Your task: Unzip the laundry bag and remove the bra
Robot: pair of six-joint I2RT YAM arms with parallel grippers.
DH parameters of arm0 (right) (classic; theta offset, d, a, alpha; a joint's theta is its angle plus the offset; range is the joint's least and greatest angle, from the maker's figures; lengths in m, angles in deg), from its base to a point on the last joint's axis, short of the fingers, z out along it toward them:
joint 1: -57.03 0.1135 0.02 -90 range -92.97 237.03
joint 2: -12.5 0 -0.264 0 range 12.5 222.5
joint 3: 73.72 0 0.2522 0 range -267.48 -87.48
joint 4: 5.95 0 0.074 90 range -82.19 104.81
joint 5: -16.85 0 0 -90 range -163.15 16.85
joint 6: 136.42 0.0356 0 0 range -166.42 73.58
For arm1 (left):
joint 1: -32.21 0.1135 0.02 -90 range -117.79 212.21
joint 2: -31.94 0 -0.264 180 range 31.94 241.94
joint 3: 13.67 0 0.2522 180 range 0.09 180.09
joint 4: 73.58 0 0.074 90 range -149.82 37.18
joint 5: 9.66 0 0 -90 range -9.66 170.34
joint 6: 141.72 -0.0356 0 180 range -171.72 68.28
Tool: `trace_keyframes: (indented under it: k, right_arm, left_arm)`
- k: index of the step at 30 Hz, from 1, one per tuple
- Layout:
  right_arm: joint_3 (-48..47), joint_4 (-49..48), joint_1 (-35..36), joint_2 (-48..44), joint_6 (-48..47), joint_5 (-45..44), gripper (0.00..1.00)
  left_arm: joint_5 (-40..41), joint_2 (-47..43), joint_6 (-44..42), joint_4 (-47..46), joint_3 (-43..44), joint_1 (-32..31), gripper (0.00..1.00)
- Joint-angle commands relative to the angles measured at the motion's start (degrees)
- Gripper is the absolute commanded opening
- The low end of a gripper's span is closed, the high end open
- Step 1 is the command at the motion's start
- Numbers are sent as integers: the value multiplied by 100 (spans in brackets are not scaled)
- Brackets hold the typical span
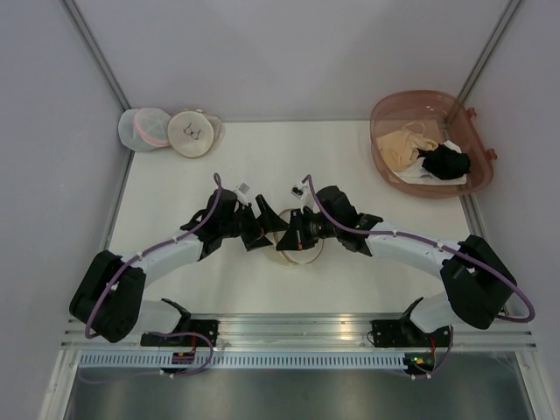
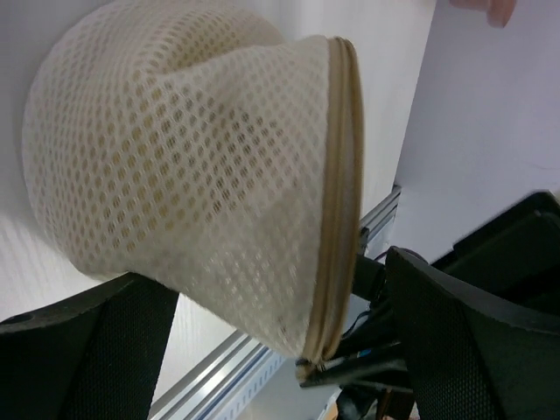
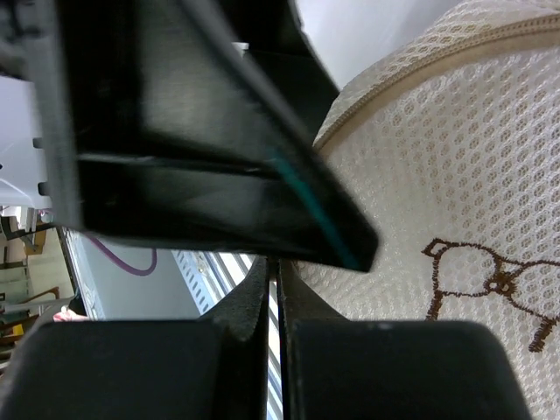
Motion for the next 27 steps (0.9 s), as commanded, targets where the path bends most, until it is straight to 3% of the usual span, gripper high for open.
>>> trace_keyframes:
  k: [1,5,8,11,12,14,16,27]
  right_arm:
    - [-24,-256,13,-80,-83,197,0]
    - [-41,200,22,-255,-399,39,0]
    - [-76,526,13,-326,-584,-110,0]
    - [-94,685,13,-335,-707,-233,0]
    - [-94,737,22,-326,-725,-260,0]
    - [-181,930,13,-274,-847,-321,1]
    - [-235,1176,13,-256,-996,-444,0]
    - [-332,2223,13,-203,-1524,-884,1]
  left_arm:
    - [150,582,281,-609,266,-17,99]
    - [-87,1101,263,-890,433,-17,90]
    - [-158,1155,290,-1040,424,-17,77]
    - [-35,1032,211,-936,433,-17,52]
    - [26,1006,158,-892,433,-17,34]
    - [97,953,105,-734,485,-17,12]
    - [158,944,79,-681,512,-17,3]
    - [378,1190,52,-636,591,97,2]
